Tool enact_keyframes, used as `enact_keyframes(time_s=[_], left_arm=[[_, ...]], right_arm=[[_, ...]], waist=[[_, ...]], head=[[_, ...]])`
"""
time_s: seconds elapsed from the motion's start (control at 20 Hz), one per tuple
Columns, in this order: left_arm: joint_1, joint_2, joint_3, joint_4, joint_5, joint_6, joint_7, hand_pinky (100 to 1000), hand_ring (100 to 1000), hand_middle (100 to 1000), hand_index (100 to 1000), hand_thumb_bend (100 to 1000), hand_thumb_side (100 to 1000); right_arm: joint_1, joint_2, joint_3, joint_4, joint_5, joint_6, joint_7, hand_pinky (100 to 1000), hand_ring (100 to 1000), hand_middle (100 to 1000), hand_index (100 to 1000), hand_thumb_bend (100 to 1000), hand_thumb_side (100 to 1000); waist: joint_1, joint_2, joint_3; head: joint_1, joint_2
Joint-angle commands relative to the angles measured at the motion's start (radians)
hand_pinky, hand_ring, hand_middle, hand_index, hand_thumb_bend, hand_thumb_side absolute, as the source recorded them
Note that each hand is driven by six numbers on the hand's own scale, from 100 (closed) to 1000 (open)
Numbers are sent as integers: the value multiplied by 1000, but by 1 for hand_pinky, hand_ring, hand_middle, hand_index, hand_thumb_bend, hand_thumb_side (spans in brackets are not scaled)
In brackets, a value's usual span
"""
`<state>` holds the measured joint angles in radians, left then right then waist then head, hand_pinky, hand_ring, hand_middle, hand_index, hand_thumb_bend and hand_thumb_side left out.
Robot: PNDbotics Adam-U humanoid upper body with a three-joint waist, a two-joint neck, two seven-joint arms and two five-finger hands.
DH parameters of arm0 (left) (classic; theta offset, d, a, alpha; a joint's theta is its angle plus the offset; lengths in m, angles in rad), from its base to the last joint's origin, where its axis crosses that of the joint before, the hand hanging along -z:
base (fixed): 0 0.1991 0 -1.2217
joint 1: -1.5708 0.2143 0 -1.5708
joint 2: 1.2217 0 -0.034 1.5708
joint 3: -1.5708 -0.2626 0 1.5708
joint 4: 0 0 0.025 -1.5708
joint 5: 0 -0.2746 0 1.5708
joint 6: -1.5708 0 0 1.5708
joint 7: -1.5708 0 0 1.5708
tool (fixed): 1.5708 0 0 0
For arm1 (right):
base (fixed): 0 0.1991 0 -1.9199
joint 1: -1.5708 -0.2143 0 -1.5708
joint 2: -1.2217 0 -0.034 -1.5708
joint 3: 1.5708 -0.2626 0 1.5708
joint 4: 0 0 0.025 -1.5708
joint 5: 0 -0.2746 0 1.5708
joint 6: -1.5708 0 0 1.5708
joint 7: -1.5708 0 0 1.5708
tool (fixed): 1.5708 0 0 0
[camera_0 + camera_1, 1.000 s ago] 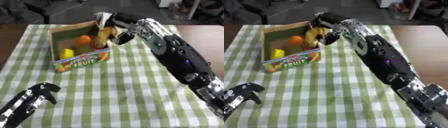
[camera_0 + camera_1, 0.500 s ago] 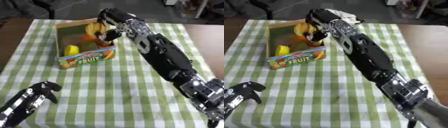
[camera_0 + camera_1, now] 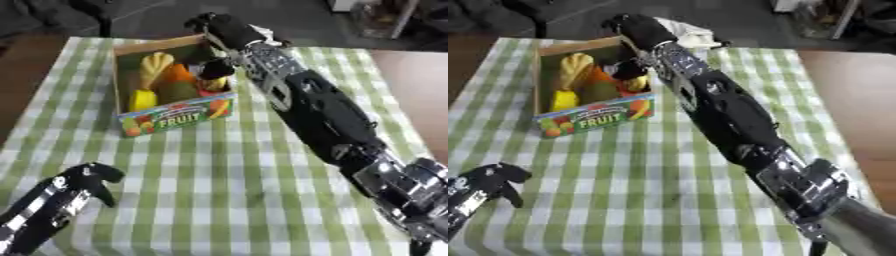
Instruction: Pick up objects on the table and place them in the box.
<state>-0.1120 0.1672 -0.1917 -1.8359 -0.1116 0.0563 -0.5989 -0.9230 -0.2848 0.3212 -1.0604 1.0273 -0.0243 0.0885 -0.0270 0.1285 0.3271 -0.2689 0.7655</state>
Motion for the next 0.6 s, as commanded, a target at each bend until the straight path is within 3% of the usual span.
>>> enact_keyframes(time_s=[0.05, 0.3, 0.6], left_arm=[[-11, 7, 3, -14, 3, 2, 2, 605, 512, 704, 705, 100, 783], [-7, 9, 12, -14, -1, 2, 11, 605, 512, 704, 704, 100, 782], [14, 14, 47, -9, -16, 5, 46, 605, 511, 703, 704, 100, 780]], right_arm=[[-17, -6, -9, -9, 0, 1, -10, 759, 789, 755, 918, 273, 526], [0, -33, -11, -68, -60, 4, -29, 748, 783, 735, 894, 222, 479], [96, -134, -2, -331, -364, 47, 2, 741, 782, 733, 873, 100, 429]], waist=[[3, -14, -1], [3, -14, -20], [-2, -21, -82]], head=[[2, 5], [15, 5], [62, 5]])
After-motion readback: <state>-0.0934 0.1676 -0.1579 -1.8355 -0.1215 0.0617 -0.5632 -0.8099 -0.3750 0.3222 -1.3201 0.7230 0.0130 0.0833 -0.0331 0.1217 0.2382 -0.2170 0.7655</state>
